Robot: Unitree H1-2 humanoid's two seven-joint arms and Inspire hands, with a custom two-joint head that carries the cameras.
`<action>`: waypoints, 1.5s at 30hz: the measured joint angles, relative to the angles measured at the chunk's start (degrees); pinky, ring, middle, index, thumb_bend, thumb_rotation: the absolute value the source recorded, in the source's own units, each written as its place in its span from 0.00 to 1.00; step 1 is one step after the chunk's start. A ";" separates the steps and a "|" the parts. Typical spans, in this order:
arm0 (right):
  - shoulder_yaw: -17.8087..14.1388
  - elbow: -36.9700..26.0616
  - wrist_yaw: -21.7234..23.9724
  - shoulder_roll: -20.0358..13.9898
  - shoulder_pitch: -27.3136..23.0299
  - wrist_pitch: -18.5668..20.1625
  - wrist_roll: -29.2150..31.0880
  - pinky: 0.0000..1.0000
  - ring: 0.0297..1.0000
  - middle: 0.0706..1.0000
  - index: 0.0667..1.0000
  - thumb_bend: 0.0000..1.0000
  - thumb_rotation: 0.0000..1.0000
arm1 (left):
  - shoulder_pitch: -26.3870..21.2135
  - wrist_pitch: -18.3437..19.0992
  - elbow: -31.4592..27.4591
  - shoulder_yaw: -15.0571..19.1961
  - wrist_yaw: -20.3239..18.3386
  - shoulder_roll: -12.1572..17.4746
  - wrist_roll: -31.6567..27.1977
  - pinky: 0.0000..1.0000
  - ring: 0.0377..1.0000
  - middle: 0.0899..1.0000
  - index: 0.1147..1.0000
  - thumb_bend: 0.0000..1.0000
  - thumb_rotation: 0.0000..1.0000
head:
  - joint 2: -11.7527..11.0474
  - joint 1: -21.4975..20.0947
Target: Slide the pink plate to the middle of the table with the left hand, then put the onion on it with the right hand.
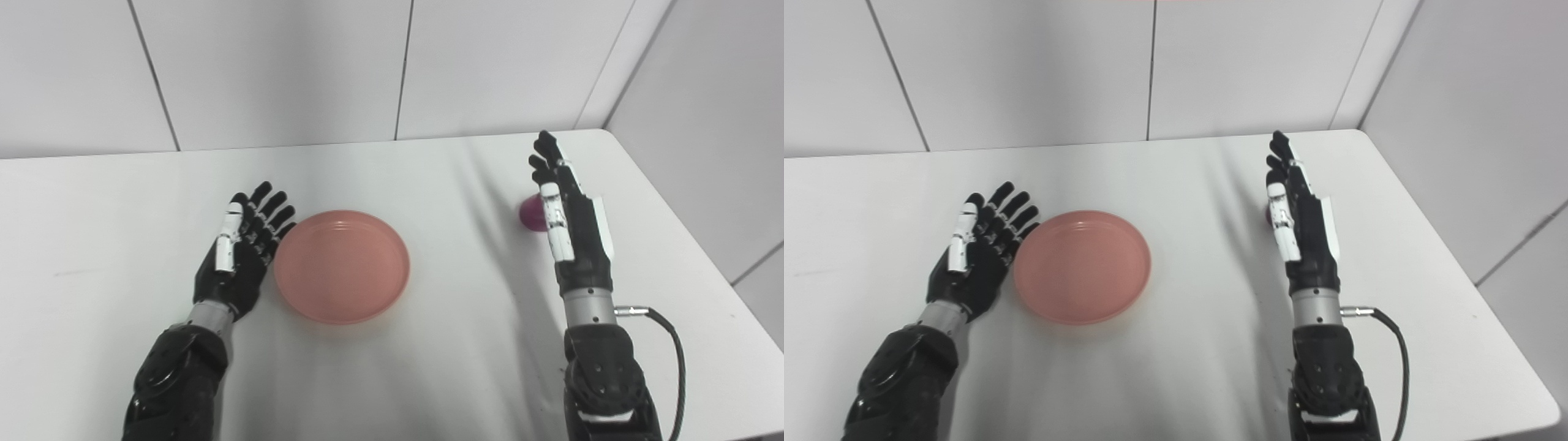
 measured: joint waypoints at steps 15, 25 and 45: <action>-3.39 3.46 -0.74 -8.52 -4.35 3.24 -9.76 0.84 0.90 0.92 0.94 0.42 0.98 | 0.16 -3.02 2.00 0.10 -1.44 0.00 -0.08 0.90 0.91 0.92 0.92 0.46 1.00 | -1.23 -1.85; -1.44 5.73 0.84 -12.83 -6.57 11.79 -19.68 0.75 0.87 0.91 0.95 0.76 0.64 | 0.16 -3.77 2.49 0.48 -2.30 0.01 -0.56 0.91 0.91 0.92 0.92 0.46 1.00 | -1.67 -2.46; 3.41 18.32 5.47 -19.61 -8.15 13.94 -22.90 0.79 0.92 0.97 0.97 1.00 0.43 | 0.14 -4.85 3.44 0.46 -3.14 0.34 -1.27 0.90 0.91 0.93 0.92 0.46 1.00 | -2.46 -2.64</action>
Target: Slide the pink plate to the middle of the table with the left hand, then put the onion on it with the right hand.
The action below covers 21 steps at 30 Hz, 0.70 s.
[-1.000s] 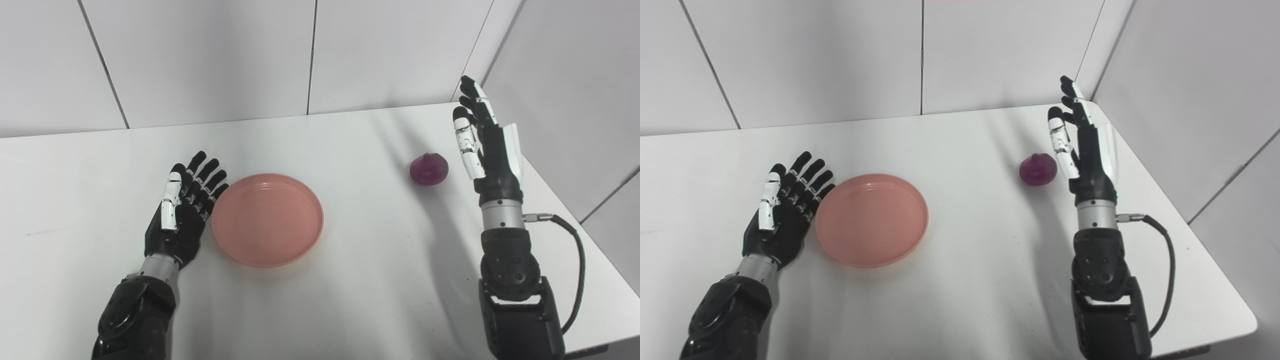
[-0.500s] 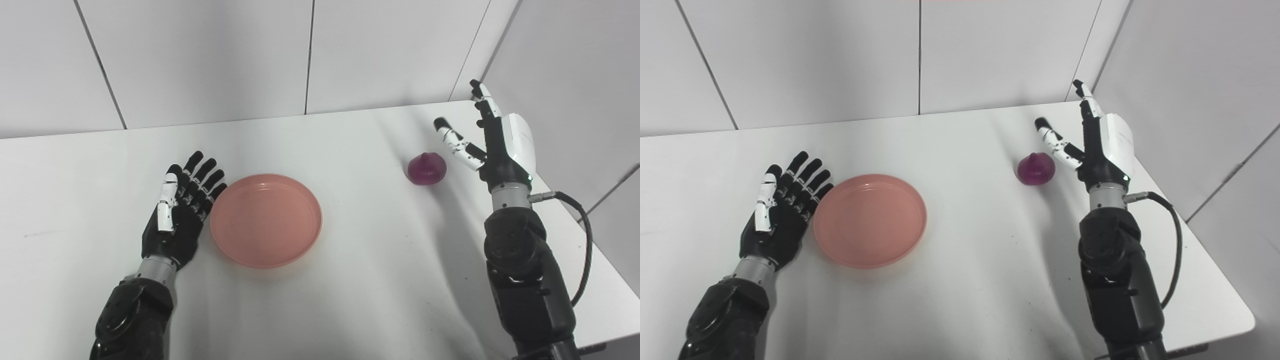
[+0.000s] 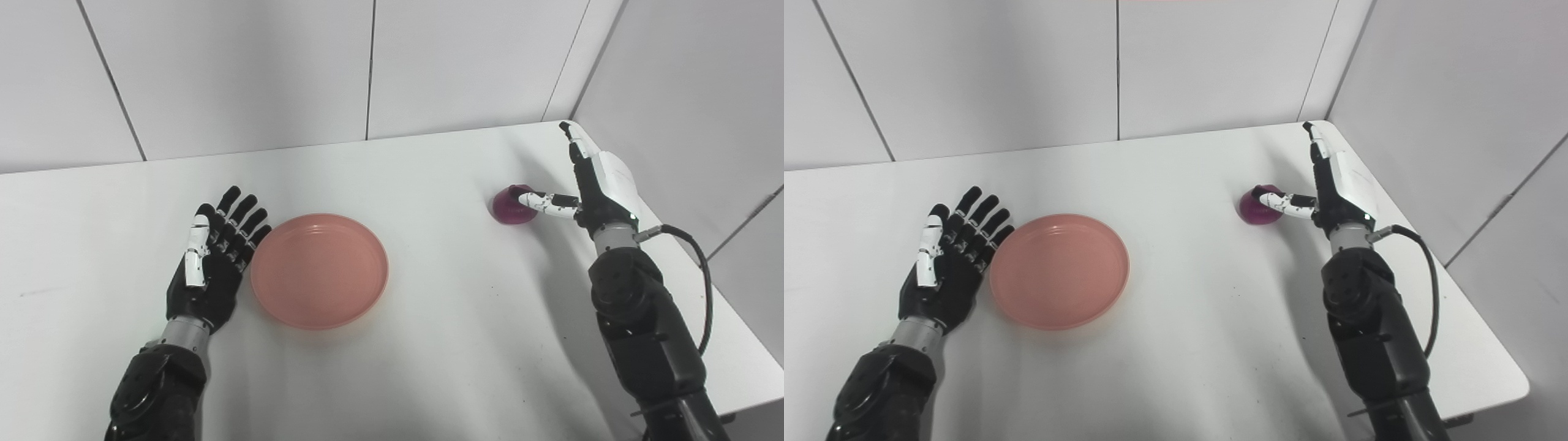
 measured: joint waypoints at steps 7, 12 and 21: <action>0.80 3.73 1.14 -0.34 -0.67 0.09 1.37 0.81 0.93 0.97 0.98 1.00 0.46 | 0.00 -0.14 0.11 0.01 -0.25 -0.02 -0.01 0.91 0.92 0.93 0.93 0.46 1.00 | 0.00 0.17; 1.64 5.44 2.17 -0.39 -0.83 0.23 2.43 0.83 0.93 0.97 0.98 1.00 0.47 | 0.01 -0.17 0.11 0.05 -0.29 -0.01 -0.03 0.92 0.92 0.94 0.93 0.47 1.00 | 0.00 0.18; 2.62 8.30 2.71 -0.51 -1.12 0.19 5.63 0.86 0.94 0.97 0.98 1.00 0.47 | 0.03 -0.17 0.09 0.04 -0.29 -0.01 -0.02 0.91 0.92 0.93 0.93 0.46 1.00 | 0.18 0.26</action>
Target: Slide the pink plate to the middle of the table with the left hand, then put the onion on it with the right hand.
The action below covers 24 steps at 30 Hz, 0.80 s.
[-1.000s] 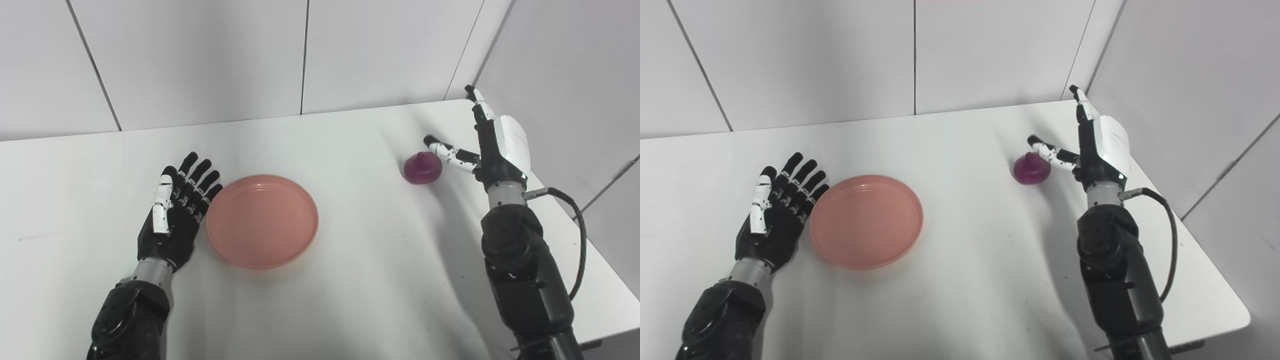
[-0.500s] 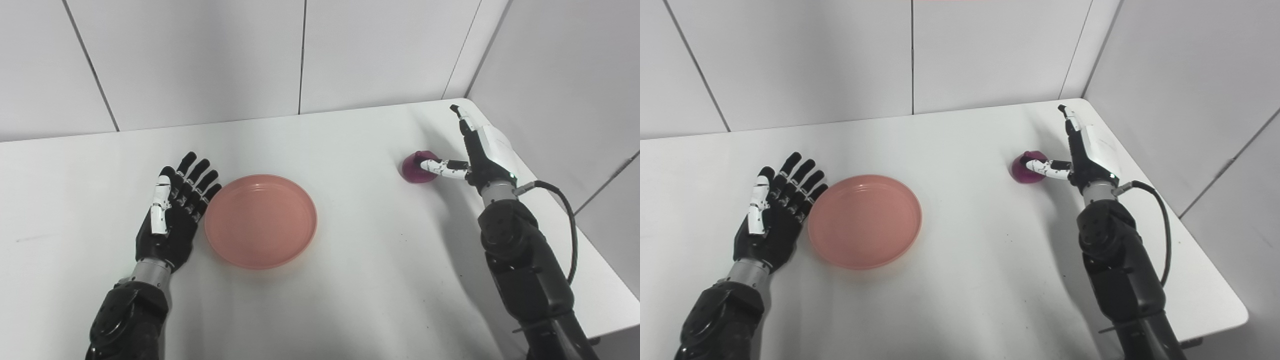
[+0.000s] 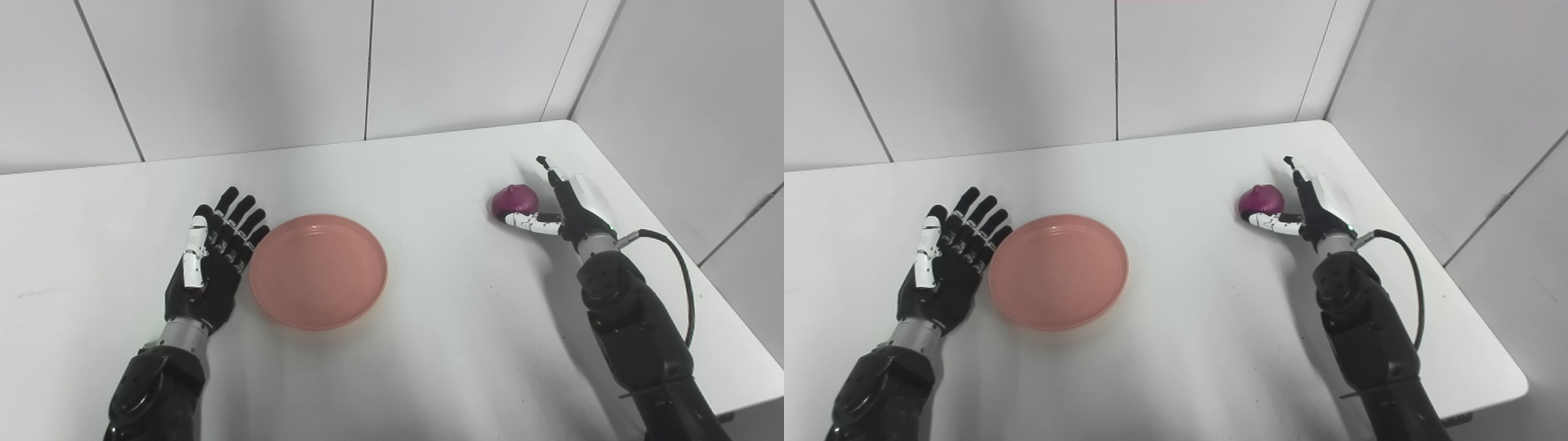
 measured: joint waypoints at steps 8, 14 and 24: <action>1.30 0.18 0.22 -0.67 -0.37 0.01 0.42 0.83 0.93 0.96 0.97 1.00 0.45 | 0.05 0.00 -0.06 0.05 0.05 0.03 0.02 0.90 0.91 0.93 0.93 0.47 1.00 | 0.00 0.26; 2.38 0.78 0.28 -0.86 -1.43 0.01 0.53 0.80 0.89 0.92 0.93 1.00 0.41 | 0.06 0.02 -0.11 -0.02 0.05 -0.01 0.02 0.91 0.91 0.93 0.92 0.46 1.00 | 0.00 0.26; 2.44 1.14 -0.50 -0.88 -1.89 -0.01 1.09 0.75 0.84 0.87 0.88 1.00 0.32 | 0.14 0.16 -0.36 -0.01 0.62 -0.12 0.03 0.90 0.91 0.93 0.91 0.46 1.00 | 0.00 0.44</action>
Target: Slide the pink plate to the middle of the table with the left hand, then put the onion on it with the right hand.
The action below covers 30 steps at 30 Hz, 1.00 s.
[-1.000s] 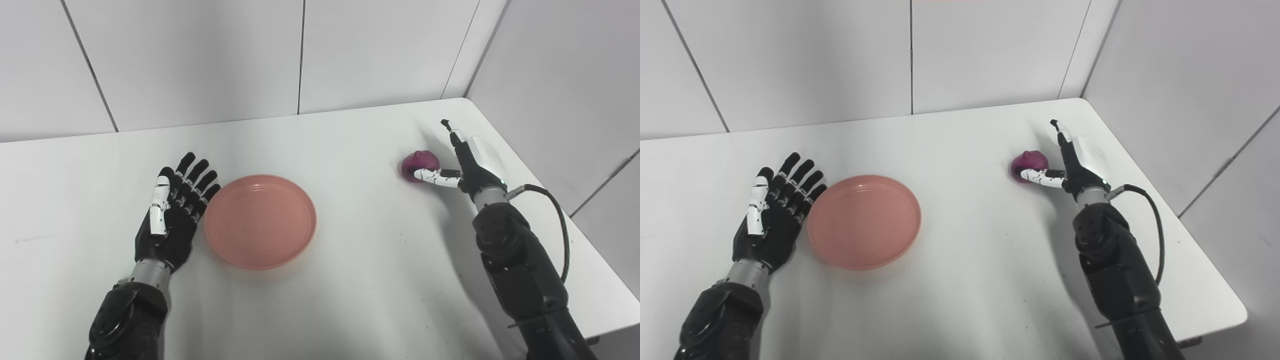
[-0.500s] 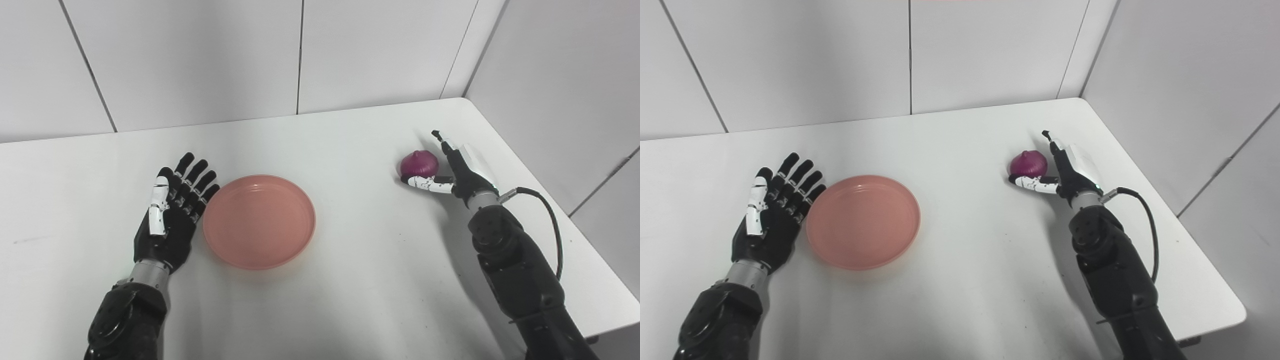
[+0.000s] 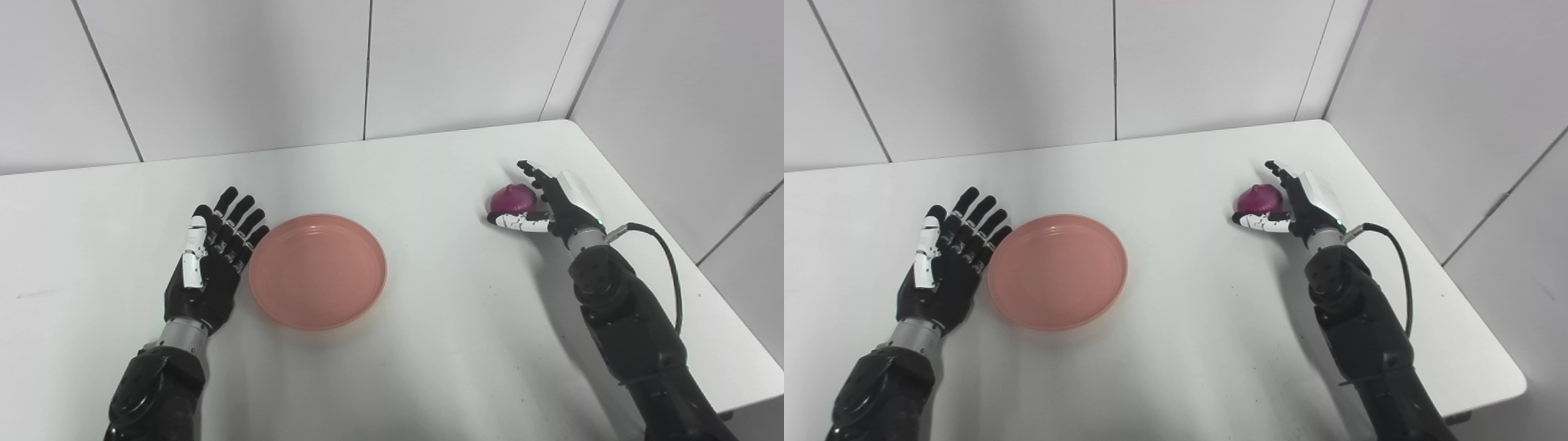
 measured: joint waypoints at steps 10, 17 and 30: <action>1.18 -0.09 1.85 -1.32 -0.83 1.18 -0.55 0.72 0.81 0.84 0.87 1.00 0.29 | 0.15 0.09 -0.31 -0.04 0.49 -0.11 0.01 0.90 0.91 0.92 0.91 0.46 1.00 | 0.09 0.00; 2.21 -0.68 4.35 -2.98 -1.05 1.71 -1.26 0.72 0.81 0.85 0.87 1.00 0.21 | 0.29 0.18 -0.54 -0.10 0.53 -0.13 -0.03 0.90 0.91 0.93 0.92 0.46 1.00 | 0.26 0.09; 3.39 -1.55 5.81 -3.74 -1.22 3.08 -4.98 0.59 0.71 0.76 0.81 0.94 0.12 | 0.51 0.75 -1.10 -0.23 0.56 -0.13 -0.01 0.90 0.91 0.93 0.92 0.47 1.00 | 0.35 0.09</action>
